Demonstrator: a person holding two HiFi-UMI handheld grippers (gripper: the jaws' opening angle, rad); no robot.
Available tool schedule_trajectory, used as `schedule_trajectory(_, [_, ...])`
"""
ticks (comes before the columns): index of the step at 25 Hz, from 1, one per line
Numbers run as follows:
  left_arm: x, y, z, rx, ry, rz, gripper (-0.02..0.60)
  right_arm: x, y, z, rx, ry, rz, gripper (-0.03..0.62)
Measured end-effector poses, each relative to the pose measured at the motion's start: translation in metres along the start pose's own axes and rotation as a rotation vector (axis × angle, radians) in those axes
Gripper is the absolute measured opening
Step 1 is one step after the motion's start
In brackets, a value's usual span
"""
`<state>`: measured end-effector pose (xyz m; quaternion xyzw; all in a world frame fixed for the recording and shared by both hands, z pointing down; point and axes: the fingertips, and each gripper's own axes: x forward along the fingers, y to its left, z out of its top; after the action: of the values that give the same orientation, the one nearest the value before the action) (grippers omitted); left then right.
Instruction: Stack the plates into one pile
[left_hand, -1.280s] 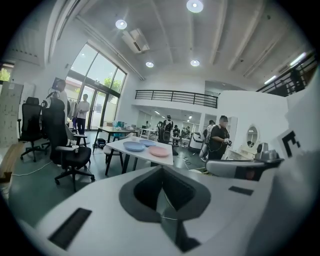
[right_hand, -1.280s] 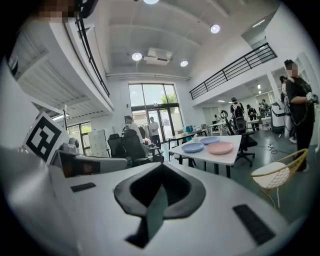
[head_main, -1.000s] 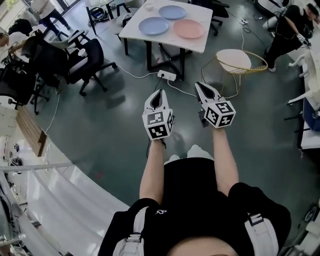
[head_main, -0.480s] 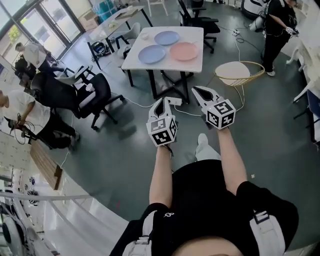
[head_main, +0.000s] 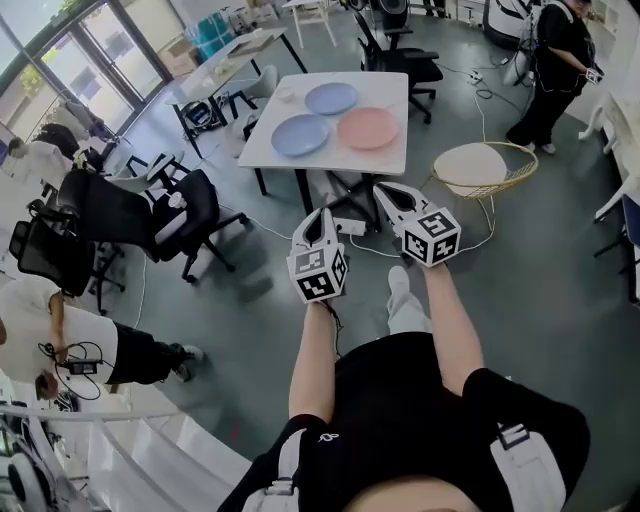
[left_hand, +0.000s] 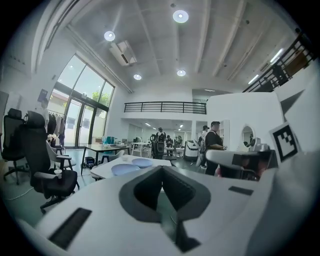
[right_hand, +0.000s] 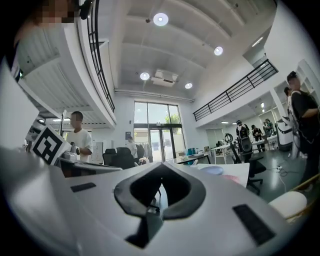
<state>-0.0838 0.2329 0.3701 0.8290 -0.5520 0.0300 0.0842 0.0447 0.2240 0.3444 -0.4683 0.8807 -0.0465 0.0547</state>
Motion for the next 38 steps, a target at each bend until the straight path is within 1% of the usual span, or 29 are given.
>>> schedule_trajectory(3, [0.05, 0.007, -0.016, -0.016, 0.058, 0.022, 0.015, 0.031, -0.04, -0.025, 0.023, 0.057, -0.019, 0.008])
schedule_trajectory(5, [0.088, 0.006, -0.022, -0.023, 0.083, 0.026, 0.016, 0.048, -0.075, -0.039, 0.035, 0.087, -0.035, 0.008])
schedule_trajectory(7, [0.136, 0.002, -0.025, -0.035, 0.102, 0.02, 0.016, 0.067, -0.122, -0.047, 0.059, 0.104, -0.065, 0.008])
schedule_trajectory(9, [0.196, 0.001, -0.032, -0.065, 0.119, 0.019, 0.016, 0.09, -0.175, -0.054, 0.059, 0.13, -0.089, 0.008])
schedule_trajectory(11, [0.258, 0.001, -0.04, -0.123, 0.131, 0.04, 0.016, 0.115, -0.231, -0.054, 0.039, 0.165, -0.101, 0.008])
schedule_trajectory(13, [0.304, -0.003, -0.044, -0.173, 0.157, 0.065, 0.016, 0.134, -0.282, -0.047, 0.054, 0.188, -0.125, 0.008])
schedule_trajectory(15, [0.339, -0.013, -0.036, -0.181, 0.183, 0.06, 0.016, 0.151, -0.325, -0.035, 0.086, 0.196, -0.155, 0.008])
schedule_trajectory(16, [0.354, -0.016, -0.031, -0.18, 0.193, 0.057, 0.016, 0.162, -0.34, -0.03, 0.1, 0.201, -0.162, 0.008])
schedule_trajectory(18, [0.372, -0.014, -0.025, -0.181, 0.206, 0.07, 0.015, 0.186, -0.349, -0.026, 0.121, 0.21, -0.136, 0.008])
schedule_trajectory(21, [0.387, -0.005, -0.015, -0.16, 0.211, 0.1, 0.015, 0.22, -0.34, -0.022, 0.134, 0.204, -0.051, 0.009])
schedule_trajectory(22, [0.39, 0.001, -0.013, -0.148, 0.221, 0.11, 0.016, 0.228, -0.337, -0.022, 0.146, 0.201, -0.036, 0.008])
schedule_trajectory(25, [0.395, 0.026, -0.017, -0.125, 0.259, 0.142, 0.016, 0.25, -0.333, -0.028, 0.209, 0.18, -0.027, 0.008])
schedule_trajectory(28, [0.397, 0.037, -0.022, -0.13, 0.241, 0.172, 0.016, 0.257, -0.336, -0.034, 0.217, 0.172, -0.007, 0.008])
schedule_trajectory(30, [0.397, 0.035, -0.022, -0.118, 0.227, 0.168, 0.016, 0.249, -0.348, -0.041, 0.233, 0.178, -0.032, 0.008])
schedule_trajectory(33, [0.404, 0.036, -0.028, -0.105, 0.247, 0.16, 0.017, 0.238, -0.367, -0.049, 0.253, 0.186, -0.092, 0.008])
schedule_trajectory(38, [0.415, 0.044, -0.047, -0.137, 0.275, 0.152, 0.017, 0.228, -0.378, -0.069, 0.246, 0.232, -0.144, 0.008])
